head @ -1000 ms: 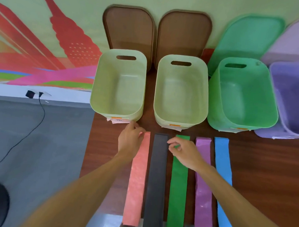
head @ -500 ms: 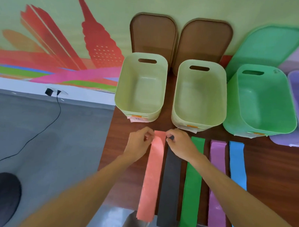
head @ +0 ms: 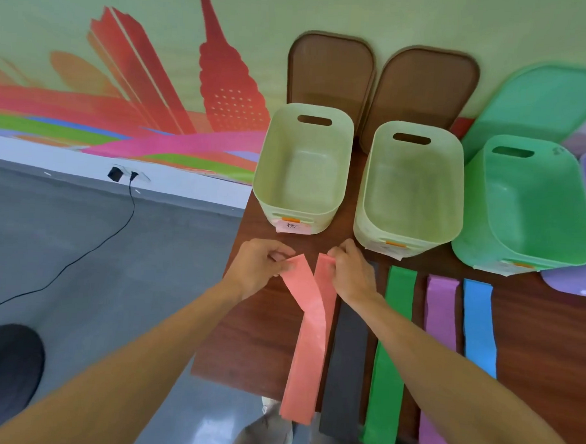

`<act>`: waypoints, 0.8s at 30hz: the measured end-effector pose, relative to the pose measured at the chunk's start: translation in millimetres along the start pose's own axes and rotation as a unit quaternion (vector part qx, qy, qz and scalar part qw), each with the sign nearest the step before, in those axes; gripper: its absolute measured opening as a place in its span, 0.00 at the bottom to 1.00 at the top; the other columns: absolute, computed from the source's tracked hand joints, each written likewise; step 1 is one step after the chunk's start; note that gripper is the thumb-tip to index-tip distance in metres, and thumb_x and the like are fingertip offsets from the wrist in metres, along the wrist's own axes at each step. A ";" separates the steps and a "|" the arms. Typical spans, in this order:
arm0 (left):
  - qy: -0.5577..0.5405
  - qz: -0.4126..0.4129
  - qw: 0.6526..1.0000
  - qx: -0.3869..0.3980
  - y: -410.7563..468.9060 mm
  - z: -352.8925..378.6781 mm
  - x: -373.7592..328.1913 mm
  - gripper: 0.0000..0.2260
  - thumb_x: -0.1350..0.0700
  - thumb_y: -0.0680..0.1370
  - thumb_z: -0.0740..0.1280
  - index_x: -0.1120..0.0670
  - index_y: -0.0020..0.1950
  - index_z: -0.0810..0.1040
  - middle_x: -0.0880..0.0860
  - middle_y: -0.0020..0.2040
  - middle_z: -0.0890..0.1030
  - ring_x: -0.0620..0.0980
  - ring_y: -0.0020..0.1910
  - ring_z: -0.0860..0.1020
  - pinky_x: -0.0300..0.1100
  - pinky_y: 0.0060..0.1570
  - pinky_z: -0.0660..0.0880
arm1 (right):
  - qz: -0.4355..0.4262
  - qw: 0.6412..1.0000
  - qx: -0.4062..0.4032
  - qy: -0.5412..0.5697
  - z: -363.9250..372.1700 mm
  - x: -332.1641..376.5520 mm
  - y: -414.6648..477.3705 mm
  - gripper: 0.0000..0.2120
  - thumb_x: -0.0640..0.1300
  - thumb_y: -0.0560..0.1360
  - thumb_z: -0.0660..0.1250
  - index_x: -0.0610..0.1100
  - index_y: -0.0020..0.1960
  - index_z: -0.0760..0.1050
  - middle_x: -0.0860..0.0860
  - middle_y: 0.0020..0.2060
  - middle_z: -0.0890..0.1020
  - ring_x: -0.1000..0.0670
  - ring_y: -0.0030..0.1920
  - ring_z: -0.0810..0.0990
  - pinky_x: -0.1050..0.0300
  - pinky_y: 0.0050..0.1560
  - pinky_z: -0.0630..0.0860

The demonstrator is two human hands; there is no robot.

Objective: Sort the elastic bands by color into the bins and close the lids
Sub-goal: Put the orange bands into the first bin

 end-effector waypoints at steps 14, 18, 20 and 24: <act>-0.040 0.001 0.998 -0.039 -15.7 -11.5 -14.3 0.03 0.54 0.75 0.70 0.53 0.45 0.82 0.49 0.42 0.81 0.45 0.41 0.77 0.37 0.36 0.73 | -0.031 0.991 -0.129 0.034 -27.0 -2.5 -15.9 0.04 0.39 0.75 0.67 0.44 0.47 0.81 0.50 0.46 0.80 0.49 0.49 0.78 0.55 0.40 0.75; -0.098 -0.010 0.995 -0.006 -23.4 -21.7 -30.2 0.03 0.56 0.75 0.70 0.55 0.46 0.81 0.53 0.41 0.80 0.47 0.33 0.76 0.37 0.33 0.75 | -0.061 0.991 -0.094 0.076 -48.8 5.3 -27.1 0.03 0.38 0.73 0.66 0.44 0.43 0.78 0.51 0.42 0.80 0.50 0.48 0.75 0.57 0.46 0.72; -0.107 -0.010 0.994 0.021 -28.7 -26.6 -42.1 0.05 0.56 0.76 0.69 0.56 0.48 0.80 0.52 0.40 0.78 0.48 0.30 0.76 0.39 0.37 0.76 | -0.069 0.991 -0.049 0.102 -66.1 14.4 -33.9 0.03 0.39 0.74 0.66 0.45 0.44 0.77 0.51 0.41 0.80 0.51 0.46 0.75 0.58 0.46 0.71; -0.118 0.008 0.990 0.073 -40.0 -42.3 -66.9 0.05 0.56 0.76 0.69 0.58 0.47 0.80 0.52 0.39 0.78 0.48 0.32 0.77 0.36 0.36 0.77 | -0.070 0.984 0.055 0.151 -111.1 36.3 -54.4 0.02 0.41 0.73 0.68 0.47 0.44 0.77 0.52 0.40 0.81 0.56 0.39 0.77 0.65 0.40 0.69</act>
Point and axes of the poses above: each hand's wrist, its own y-axis towards the middle knuckle, its own z-axis out of the palm, x = y × z, the point moved 2 cm from there along y, towards the middle knuckle
